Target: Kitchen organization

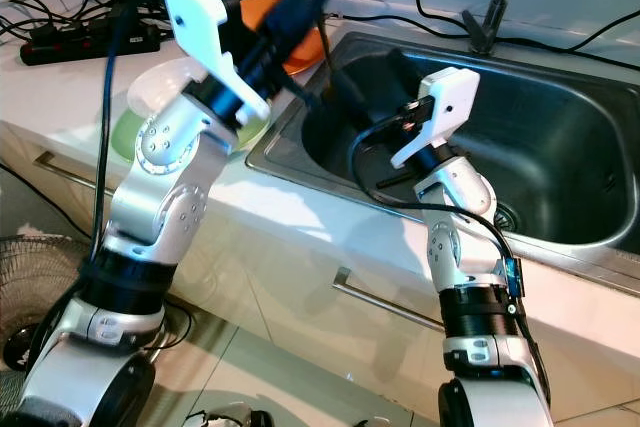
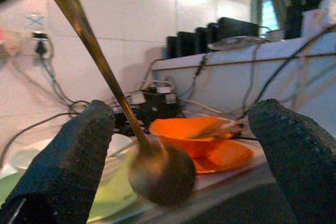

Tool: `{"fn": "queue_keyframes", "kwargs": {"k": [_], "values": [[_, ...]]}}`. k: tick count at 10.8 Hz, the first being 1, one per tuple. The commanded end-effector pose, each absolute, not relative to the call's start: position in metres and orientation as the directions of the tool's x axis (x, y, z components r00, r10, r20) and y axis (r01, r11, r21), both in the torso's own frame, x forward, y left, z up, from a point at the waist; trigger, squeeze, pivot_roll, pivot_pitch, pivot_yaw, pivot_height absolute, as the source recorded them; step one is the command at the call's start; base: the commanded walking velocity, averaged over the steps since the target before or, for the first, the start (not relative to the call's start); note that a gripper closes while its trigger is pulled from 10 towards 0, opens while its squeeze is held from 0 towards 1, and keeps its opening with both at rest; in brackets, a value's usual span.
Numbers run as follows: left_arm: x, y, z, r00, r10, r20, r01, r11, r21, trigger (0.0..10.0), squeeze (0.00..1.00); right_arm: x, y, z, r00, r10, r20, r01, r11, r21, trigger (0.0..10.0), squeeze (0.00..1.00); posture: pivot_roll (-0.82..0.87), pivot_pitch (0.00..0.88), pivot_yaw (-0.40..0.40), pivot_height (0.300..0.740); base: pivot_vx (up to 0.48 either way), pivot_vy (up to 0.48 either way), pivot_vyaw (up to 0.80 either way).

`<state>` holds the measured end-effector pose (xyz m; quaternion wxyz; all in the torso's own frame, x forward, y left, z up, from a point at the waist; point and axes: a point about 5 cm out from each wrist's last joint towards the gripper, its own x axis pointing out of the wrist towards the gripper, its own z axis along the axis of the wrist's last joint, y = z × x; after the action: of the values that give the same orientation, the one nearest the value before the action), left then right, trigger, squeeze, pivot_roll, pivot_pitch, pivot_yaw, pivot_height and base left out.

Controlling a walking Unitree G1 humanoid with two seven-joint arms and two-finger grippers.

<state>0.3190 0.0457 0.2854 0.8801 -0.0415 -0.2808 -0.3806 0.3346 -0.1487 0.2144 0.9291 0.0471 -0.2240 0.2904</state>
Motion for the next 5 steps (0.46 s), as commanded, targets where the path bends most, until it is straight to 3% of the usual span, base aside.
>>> {"fn": "queue_keyframes", "kwargs": {"k": [1, 5], "values": [[0.316, 0.045, 0.287, 0.532, -0.667, 0.522, 0.712, 0.686, 0.15, 10.0, 0.0, 0.331, -0.142, 0.217, 0.703, 0.553, 0.448, -0.599, 0.8, -0.048, 10.0, 0.0, 0.04, 0.032, 0.064, 0.74, 0.0, 0.0, 0.0], [0.312, 0.039, 0.281, 0.499, -0.722, 0.478, 0.766, 0.626, 0.146, 10.0, 0.0, 0.322, -0.122, 0.207, 0.644, 0.656, 0.393, -0.685, 0.724, -0.086, 10.0, 0.0, 0.04, 0.031, 0.067, 0.74, 0.0, 0.0, 0.0]]}}
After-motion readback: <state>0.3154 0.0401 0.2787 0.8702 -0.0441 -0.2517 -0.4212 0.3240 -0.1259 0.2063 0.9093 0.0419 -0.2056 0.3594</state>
